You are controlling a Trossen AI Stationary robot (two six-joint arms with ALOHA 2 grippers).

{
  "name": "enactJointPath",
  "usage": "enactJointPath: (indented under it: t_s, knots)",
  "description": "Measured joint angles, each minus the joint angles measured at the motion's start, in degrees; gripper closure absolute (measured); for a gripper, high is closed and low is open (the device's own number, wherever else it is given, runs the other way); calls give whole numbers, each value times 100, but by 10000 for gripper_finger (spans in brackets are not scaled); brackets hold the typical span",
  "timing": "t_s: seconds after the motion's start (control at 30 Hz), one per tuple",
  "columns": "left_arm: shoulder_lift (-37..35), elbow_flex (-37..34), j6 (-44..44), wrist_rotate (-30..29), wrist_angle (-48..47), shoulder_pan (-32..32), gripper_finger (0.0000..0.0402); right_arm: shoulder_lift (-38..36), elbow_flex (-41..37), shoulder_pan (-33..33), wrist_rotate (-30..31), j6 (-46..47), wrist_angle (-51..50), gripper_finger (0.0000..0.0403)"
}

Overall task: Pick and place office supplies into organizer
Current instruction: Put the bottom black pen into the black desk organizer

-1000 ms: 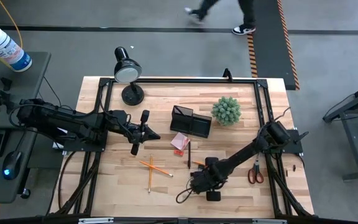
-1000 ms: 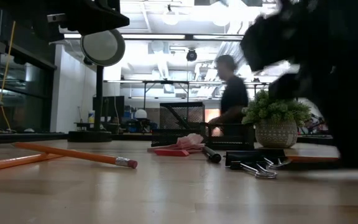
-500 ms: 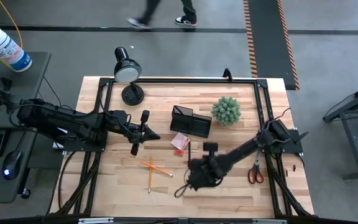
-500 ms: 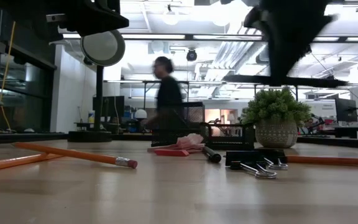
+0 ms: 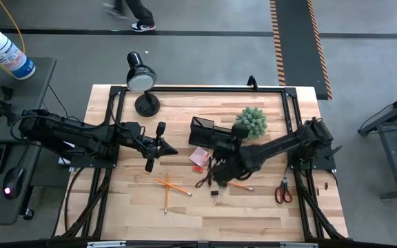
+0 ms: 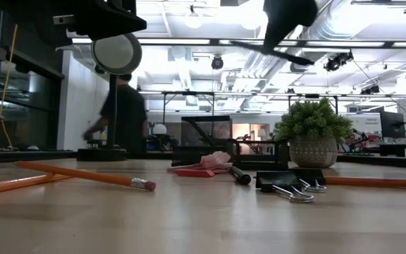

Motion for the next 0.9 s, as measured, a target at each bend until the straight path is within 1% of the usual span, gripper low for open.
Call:
enactJointPath:
  t_s: [0.07, 0.17, 0.23, 0.3, 0.4, 0.47, 0.53, 0.63, 0.77, 0.9]
  knots:
    - [0, 0, 1, 2, 0, 0, 399, -312, -287, -167, 443, -3, 211, 386]
    - [0, 0, 5, 0, 8, 0, 399, -917, -963, -435, 858, 62, 728, 387]
    - [0, 1, 20, 0, 20, 0, 399, -1379, -1528, -618, 909, -45, 1338, 389]
    - [0, 0, 109, 0, 45, -1, 399, -1849, -2087, -796, 839, -362, 2246, 389]
    - [0, 0, 147, 0, 86, 0, 399, -2493, -2961, -1020, 436, -1194, 4189, 389]
    - [0, 0, 147, 0, 137, 0, 399, -2814, -3532, -1142, 121, -1874, 5685, 389]
    - [0, 0, 148, 0, 205, 0, 399, -3032, -4110, -1297, -302, -2470, 7163, 389]
    - [0, 0, 147, 0, 236, -1, 399, -3136, -4800, -1593, -1046, -2992, 9023, 389]
    - [0, 0, 145, 0, 240, 0, 399, -3059, -5478, -2054, -1764, -3146, 10697, 389]
    - [0, 2, 146, 1, 365, -1, 399, -2772, -5823, -2612, -2343, -3099, 11886, 389]
